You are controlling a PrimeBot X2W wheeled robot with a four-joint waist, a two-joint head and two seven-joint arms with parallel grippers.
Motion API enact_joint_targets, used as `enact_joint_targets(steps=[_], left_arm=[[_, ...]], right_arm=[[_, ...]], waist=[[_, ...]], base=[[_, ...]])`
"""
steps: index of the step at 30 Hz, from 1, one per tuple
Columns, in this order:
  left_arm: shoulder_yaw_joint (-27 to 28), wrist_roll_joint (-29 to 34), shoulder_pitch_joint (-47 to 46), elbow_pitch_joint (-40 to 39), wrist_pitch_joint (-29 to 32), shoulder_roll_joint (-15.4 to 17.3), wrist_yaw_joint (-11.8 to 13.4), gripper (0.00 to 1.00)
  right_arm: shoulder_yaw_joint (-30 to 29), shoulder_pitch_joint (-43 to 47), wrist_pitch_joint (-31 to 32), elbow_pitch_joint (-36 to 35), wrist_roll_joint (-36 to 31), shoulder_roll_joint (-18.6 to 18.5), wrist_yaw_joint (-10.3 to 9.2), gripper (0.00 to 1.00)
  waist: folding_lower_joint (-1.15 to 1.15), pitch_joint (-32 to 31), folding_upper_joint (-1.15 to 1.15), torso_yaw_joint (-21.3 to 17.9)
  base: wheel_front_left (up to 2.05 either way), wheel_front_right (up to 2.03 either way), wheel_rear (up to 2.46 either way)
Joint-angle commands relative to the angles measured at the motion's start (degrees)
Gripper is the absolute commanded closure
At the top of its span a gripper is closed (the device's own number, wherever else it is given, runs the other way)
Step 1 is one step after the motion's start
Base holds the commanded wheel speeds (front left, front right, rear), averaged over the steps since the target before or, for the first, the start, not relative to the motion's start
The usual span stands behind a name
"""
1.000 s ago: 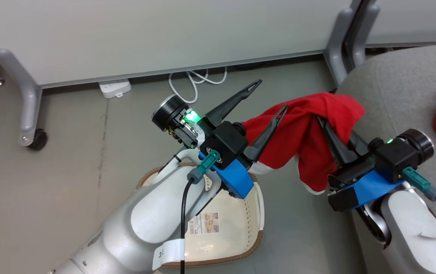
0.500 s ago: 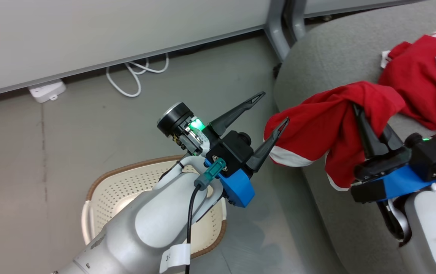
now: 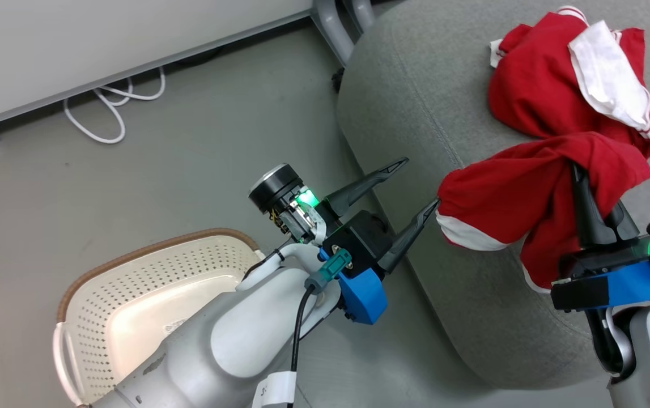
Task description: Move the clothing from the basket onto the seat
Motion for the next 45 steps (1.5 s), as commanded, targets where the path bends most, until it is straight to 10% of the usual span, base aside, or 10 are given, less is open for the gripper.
enact_joint_targets(steps=[1,26,45], left_arm=[[-0.37,0.23,-0.31,0.22,0.11,-0.02,-0.37,0.00],[-1.48,0.38,-3.66,-0.03,0.03,0.48,0.36,0.00],[-2.02,3.40,-12.63,-3.26,2.48,2.57,0.61,0.00]], right_arm=[[-0.60,0.78,-0.19,-0.42,-0.33,0.38,0.01,1.00],[-6.17,-10.91,-0.20,-4.98,-0.24,-1.73,0.01,1.00],[-24.07,-39.41,-0.12,6.58,0.29,-21.33,0.01,1.00]], waist=[[0.00,1.00,0.00,-1.31],[0.00,6.25,0.00,-1.37],[0.00,22.48,0.00,2.14]], base=[[0.00,0.00,0.00],[0.00,0.00,0.00],[0.00,0.00,0.00]])
